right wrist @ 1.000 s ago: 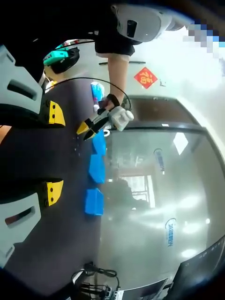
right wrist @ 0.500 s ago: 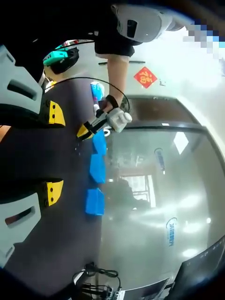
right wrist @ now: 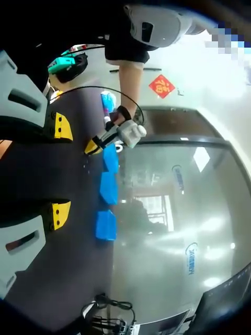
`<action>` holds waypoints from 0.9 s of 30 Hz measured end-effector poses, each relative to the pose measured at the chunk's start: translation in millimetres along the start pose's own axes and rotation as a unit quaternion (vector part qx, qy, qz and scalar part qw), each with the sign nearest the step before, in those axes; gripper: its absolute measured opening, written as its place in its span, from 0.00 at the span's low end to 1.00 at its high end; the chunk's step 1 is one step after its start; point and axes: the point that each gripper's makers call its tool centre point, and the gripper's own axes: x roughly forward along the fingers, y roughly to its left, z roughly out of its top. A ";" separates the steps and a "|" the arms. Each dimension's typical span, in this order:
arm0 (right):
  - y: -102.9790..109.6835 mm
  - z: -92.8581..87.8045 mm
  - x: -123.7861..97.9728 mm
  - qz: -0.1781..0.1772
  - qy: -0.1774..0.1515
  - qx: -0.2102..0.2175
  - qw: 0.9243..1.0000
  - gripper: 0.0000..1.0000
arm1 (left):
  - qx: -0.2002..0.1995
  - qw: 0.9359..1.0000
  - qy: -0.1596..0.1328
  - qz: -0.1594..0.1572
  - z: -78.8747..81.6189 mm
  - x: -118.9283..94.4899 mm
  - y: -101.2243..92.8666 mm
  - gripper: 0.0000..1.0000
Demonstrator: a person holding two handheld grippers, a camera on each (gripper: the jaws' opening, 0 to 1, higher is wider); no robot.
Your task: Sort the screws, nuts, and washers into the corresponding bins
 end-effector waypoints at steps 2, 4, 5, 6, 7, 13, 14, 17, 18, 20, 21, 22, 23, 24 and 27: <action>-0.2 0.2 -0.5 -0.001 -0.001 0.001 1.000 0.38 | -0.008 1.000 -0.003 -0.003 -0.1 0.5 -1.3 0.07; -0.3 0.0 -0.9 -0.001 -0.001 0.000 1.000 0.38 | -0.015 1.000 -0.005 -0.003 -0.6 0.3 -1.1 0.06; -0.2 0.3 -1.1 -0.001 -0.001 0.000 1.000 0.38 | -0.015 1.000 -0.007 -0.003 -0.8 -0.2 -1.4 0.06; 0.2 0.6 -1.3 -0.001 -0.002 0.000 1.000 0.38 | -0.019 1.000 -0.008 -0.004 -1.5 -1.0 -2.0 0.06; 0.4 0.9 -1.5 -0.001 -0.002 -0.001 1.000 0.38 | -0.025 1.000 -0.010 -0.005 -2.2 -1.7 -2.8 0.06; 1.7 2.8 -1.5 -0.001 -0.004 -0.002 1.000 0.38 | -0.037 0.999 -0.036 -0.014 -5.2 -7.1 -12.1 0.06; 1.8 3.2 -1.4 -0.001 -0.004 -0.003 1.000 0.38 | -0.042 0.998 -0.044 -0.012 -5.7 -8.7 -12.9 0.06; 3.1 5.3 -0.8 0.000 -0.005 -0.005 1.000 0.38 | -0.053 0.997 -0.058 -0.010 -7.5 -13.5 -14.9 0.06; 3.8 6.3 -0.6 0.000 -0.006 -0.006 1.000 0.38 | -0.060 0.996 -0.064 -0.008 -7.8 -15.5 -14.9 0.06; 5.0 8.7 -0.3 0.001 -0.008 -0.009 1.000 0.38 | -0.073 0.993 -0.090 -0.002 -3.7 -20.7 -14.2 0.06; 5.5 9.9 -0.1 0.001 -0.009 -0.009 1.000 0.38 | -0.075 0.992 -0.102 0.001 -2.0 -24.2 -14.1 0.06; 6.1 11.1 0.0 0.002 -0.010 -0.009 1.000 0.38 | -0.081 0.990 -0.119 0.006 1.1 -28.3 -13.6 0.06; 6.8 12.1 0.2 0.002 -0.011 -0.011 1.000 0.38 | -0.089 0.987 -0.135 0.008 4.2 -33.1 -14.1 0.06; 7.3 12.8 0.4 0.002 -0.011 -0.012 1.000 0.38 | -0.093 0.984 -0.150 0.011 6.7 -38.1 -14.1 0.06; 10.3 15.7 2.2 0.003 -0.013 -0.014 1.000 0.38 | -0.084 0.978 -0.185 0.044 10.4 -51.6 -10.1 0.06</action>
